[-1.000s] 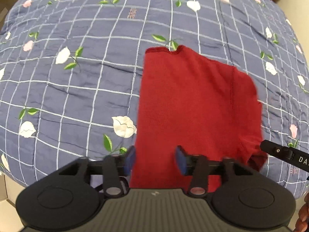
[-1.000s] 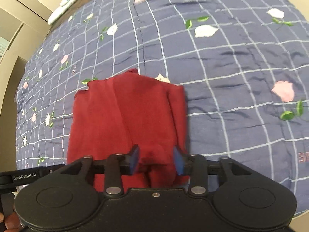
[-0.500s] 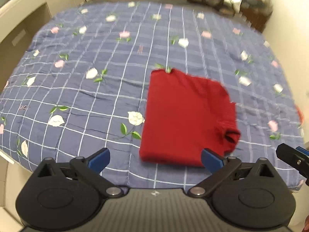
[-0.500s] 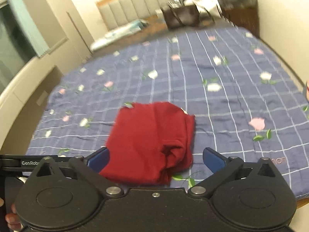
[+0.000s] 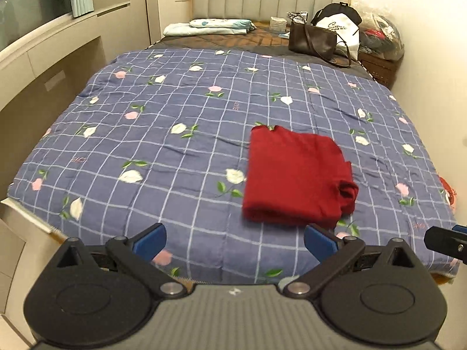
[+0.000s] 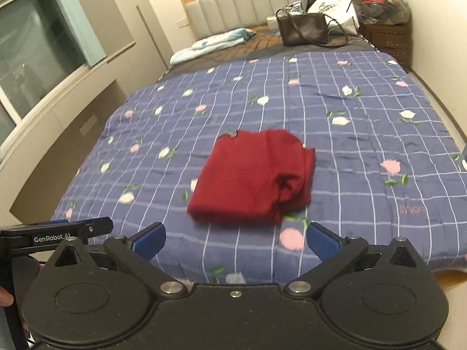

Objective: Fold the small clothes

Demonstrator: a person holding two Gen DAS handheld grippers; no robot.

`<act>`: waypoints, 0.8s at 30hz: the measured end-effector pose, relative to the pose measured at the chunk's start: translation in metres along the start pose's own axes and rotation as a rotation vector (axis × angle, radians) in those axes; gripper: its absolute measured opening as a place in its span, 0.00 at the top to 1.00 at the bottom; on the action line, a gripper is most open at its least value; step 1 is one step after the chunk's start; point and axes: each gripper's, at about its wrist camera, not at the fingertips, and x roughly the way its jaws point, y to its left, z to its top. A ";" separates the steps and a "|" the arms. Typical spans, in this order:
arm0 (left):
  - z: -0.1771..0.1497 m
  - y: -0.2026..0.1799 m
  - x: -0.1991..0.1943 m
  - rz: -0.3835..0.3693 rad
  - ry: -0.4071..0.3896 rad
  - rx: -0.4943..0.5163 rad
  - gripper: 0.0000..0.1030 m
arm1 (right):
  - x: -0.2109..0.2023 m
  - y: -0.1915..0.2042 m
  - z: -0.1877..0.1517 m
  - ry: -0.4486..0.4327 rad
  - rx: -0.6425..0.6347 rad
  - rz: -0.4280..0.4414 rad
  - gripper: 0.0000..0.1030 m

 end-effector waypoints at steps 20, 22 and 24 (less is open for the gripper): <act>-0.031 0.003 -0.017 0.024 0.033 0.020 0.01 | -0.011 -0.003 -0.017 0.023 0.012 -0.013 0.01; -0.032 0.001 -0.017 0.024 0.035 0.024 0.01 | -0.011 -0.004 -0.017 0.024 0.014 -0.013 0.01; -0.032 -0.001 -0.016 0.026 0.038 0.031 0.01 | -0.012 -0.004 -0.018 0.024 0.018 -0.011 0.01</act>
